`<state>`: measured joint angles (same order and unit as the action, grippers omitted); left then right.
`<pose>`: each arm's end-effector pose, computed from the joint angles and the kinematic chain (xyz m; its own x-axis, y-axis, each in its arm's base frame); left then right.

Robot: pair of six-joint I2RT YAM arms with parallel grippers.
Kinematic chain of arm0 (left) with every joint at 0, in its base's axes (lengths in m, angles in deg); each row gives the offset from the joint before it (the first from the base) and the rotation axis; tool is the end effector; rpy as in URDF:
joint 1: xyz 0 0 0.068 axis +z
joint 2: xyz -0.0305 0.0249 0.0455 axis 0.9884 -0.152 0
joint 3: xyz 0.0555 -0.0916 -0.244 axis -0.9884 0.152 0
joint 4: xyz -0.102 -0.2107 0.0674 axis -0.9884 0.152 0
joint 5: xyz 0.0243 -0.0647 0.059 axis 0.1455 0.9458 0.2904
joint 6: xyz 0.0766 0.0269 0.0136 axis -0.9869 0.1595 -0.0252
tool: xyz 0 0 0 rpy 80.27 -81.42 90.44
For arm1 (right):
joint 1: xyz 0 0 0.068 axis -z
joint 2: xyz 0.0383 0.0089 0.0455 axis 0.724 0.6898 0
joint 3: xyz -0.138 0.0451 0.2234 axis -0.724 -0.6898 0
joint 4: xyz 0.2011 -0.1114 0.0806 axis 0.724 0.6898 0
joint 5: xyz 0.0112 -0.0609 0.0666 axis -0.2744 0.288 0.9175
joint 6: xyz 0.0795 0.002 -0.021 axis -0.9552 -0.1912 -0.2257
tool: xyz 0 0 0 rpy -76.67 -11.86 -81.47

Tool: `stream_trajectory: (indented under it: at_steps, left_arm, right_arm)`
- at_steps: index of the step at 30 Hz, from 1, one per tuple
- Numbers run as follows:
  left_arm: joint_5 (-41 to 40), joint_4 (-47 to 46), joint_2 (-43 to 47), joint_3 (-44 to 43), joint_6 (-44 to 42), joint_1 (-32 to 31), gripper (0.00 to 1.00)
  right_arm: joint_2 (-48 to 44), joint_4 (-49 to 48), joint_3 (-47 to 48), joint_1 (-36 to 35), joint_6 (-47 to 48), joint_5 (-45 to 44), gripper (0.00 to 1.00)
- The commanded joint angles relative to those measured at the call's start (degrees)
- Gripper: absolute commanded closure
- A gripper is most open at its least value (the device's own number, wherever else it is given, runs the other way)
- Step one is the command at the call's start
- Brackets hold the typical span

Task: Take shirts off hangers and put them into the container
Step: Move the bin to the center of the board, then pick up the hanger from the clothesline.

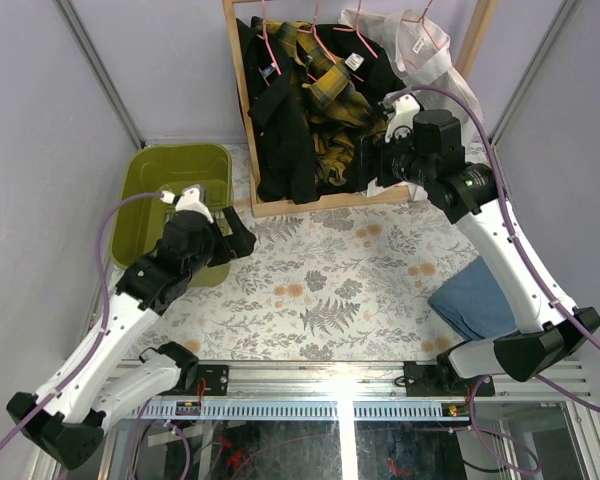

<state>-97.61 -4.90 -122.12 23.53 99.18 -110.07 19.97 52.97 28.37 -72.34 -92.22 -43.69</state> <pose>0.1807 -0.0863 0.3027 -0.6067 -0.3050 -0.7341 0.0202 0.9172 -0.3978 0.2776 0.1512 0.4269 -0.4203 -0.0213 -0.9071 -0.5362 0.8123 0.2294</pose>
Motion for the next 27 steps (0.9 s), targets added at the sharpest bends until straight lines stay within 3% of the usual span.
stream_trajectory:
  at_steps: [1, 8, 15, 21, 27]
  left_arm:
    - [-6.4, -2.8, 4.3, 1.2, -1.3, 0.3, 0.0]
    - [-7.1, 1.2, 6.8, -0.9, 1.4, 0.3, 0.0]
    - [0.0, -1.9, 10.5, 0.2, 1.9, 0.2, 0.0]
    - [0.1, -1.2, 11.3, -0.4, 2.7, 0.3, 0.0]
    - [-0.5, 0.3, 11.3, -1.0, 4.0, 0.3, 0.0]
  right_arm:
    - [-1.1, -11.7, 1.0, -0.4, -1.7, -1.6, 0.09]
    - [5.3, -10.0, 8.7, -1.5, -2.9, 1.0, 0.09]
    - [13.1, -8.5, 18.8, -4.4, -2.5, -0.3, 0.1]
    - [21.4, -11.1, 26.0, -8.2, -0.5, -5.1, 0.16]
    - [31.6, -7.9, 39.2, -9.4, -1.3, -7.9, 0.25]
